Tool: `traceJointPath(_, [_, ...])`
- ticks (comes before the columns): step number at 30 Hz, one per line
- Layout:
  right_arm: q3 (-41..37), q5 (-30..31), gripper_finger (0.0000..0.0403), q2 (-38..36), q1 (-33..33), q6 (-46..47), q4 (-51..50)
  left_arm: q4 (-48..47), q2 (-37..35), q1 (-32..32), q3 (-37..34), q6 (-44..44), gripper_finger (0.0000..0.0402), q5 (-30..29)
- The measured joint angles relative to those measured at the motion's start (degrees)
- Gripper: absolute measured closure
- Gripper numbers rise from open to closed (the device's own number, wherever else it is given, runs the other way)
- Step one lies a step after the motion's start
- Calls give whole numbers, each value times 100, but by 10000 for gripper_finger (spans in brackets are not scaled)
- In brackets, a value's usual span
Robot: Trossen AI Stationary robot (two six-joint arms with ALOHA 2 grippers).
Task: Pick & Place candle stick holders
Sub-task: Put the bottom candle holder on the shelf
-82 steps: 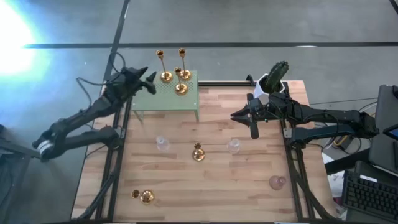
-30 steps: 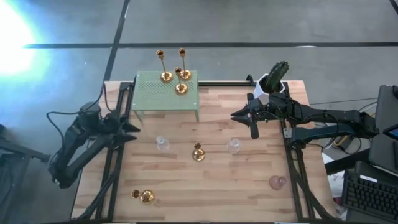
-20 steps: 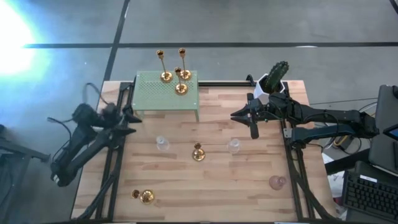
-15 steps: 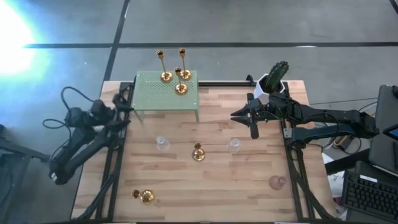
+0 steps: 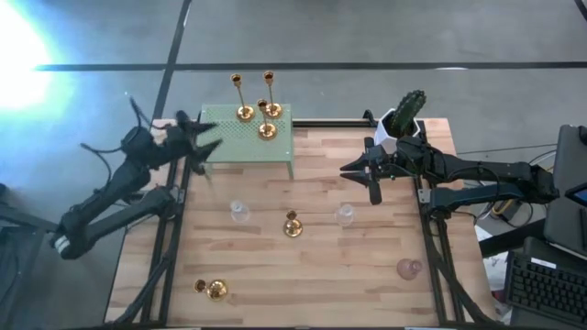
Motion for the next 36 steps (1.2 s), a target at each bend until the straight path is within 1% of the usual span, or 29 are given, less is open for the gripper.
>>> traceJointPath(2, [0, 0, 328, 0, 0, 0, 0, 653, 323, -106, 1, -649, 154, 1180])
traceJointPath(3, [0, 0, 330, 0, 0, 0, 0, 968, 456, -202, 1, -980, 154, 1675])
traceJointPath(4, [0, 0, 332, 0, 0, -1, 0, 1292, 550, -341, 1, -1256, 154, 2078])
traceJointPath(5, [0, 0, 334, 0, 0, 0, 0, 1536, 609, -525, 1, -1467, 154, 2309])
traceJointPath(7, [0, 0, 337, 0, 0, -1, 0, 1716, 684, -1030, -9, -1635, 154, 2390])
traceJointPath(12, [0, 0, 339, 0, 0, 0, 0, 1790, 686, -2545, 56, -1398, 154, 2381])
traceJointPath(14, [0, 0, 336, 0, 0, 0, 0, 1603, 620, -3009, 56, -1384, 154, 2208])
traceJointPath(16, [0, 0, 332, 0, 0, -1, 0, 987, 483, -3323, 56, -1300, 154, 1772])
traceJointPath(18, [0, 0, 329, 0, 0, -2, 0, 14, 277, -3555, 62, -1120, 154, 1017])
traceJointPath(20, [0, 0, 325, 0, 0, -2, 0, -993, 35, -3761, 54, -1078, 155, 66])
traceJointPath(22, [0, 0, 322, 0, 0, -2, 0, -1862, -148, -3978, 50, -1176, 156, -860])
traceJointPath(23, [0, 0, 321, 0, 0, -2, 0, -2164, -223, -4087, 49, -1287, 158, -1186])
traceJointPath(25, [0, 0, 318, 0, 0, -2, 0, -2512, -377, -4316, 43, -1586, 164, -1505])
traceJointPath(29, [0, 0, 314, 0, 0, -1, 0, -2834, -582, -4744, 42, -2335, 176, -1643])
traceJointPath(32, [0, 0, 314, 0, 0, -1, 0, -3014, -591, -5128, -81, -2824, 184, -2005])
traceJointPath(34, [0, 0, 317, 0, 0, -2, 0, -2965, -556, -5427, -219, -3084, 186, -2254])
traceJointPath(36, [0, 0, 321, 0, -2, -2, 0, -2622, -454, -5737, -407, -3225, 186, -2501])
